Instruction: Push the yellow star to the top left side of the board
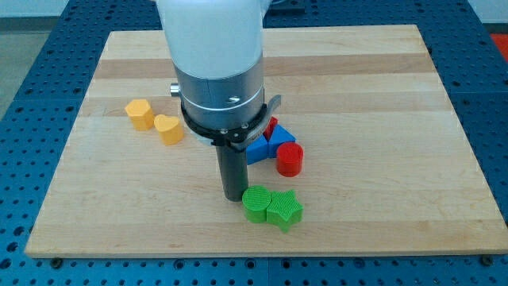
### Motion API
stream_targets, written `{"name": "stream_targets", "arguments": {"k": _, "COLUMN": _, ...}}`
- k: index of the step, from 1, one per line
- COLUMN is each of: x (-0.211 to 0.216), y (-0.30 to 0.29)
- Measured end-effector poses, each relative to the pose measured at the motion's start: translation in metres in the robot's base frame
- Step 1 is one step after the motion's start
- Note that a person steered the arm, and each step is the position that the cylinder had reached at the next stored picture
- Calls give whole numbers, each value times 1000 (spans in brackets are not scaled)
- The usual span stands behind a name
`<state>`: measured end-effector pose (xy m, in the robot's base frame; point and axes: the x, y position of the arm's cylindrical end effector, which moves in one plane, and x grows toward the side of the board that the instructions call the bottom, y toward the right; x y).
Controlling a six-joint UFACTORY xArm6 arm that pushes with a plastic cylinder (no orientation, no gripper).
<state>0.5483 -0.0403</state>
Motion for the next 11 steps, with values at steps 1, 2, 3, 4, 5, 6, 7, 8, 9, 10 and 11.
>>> {"name": "stream_targets", "arguments": {"k": 1, "x": 0, "y": 0}}
{"name": "stream_targets", "arguments": {"k": 2, "x": 0, "y": -23}}
{"name": "stream_targets", "arguments": {"k": 3, "x": -11, "y": -74}}
{"name": "stream_targets", "arguments": {"k": 4, "x": -41, "y": -88}}
{"name": "stream_targets", "arguments": {"k": 5, "x": -73, "y": -97}}
{"name": "stream_targets", "arguments": {"k": 6, "x": -105, "y": -113}}
{"name": "stream_targets", "arguments": {"k": 7, "x": -134, "y": -124}}
{"name": "stream_targets", "arguments": {"k": 8, "x": -157, "y": -124}}
{"name": "stream_targets", "arguments": {"k": 9, "x": -187, "y": -123}}
{"name": "stream_targets", "arguments": {"k": 10, "x": -218, "y": -123}}
{"name": "stream_targets", "arguments": {"k": 11, "x": -243, "y": -122}}
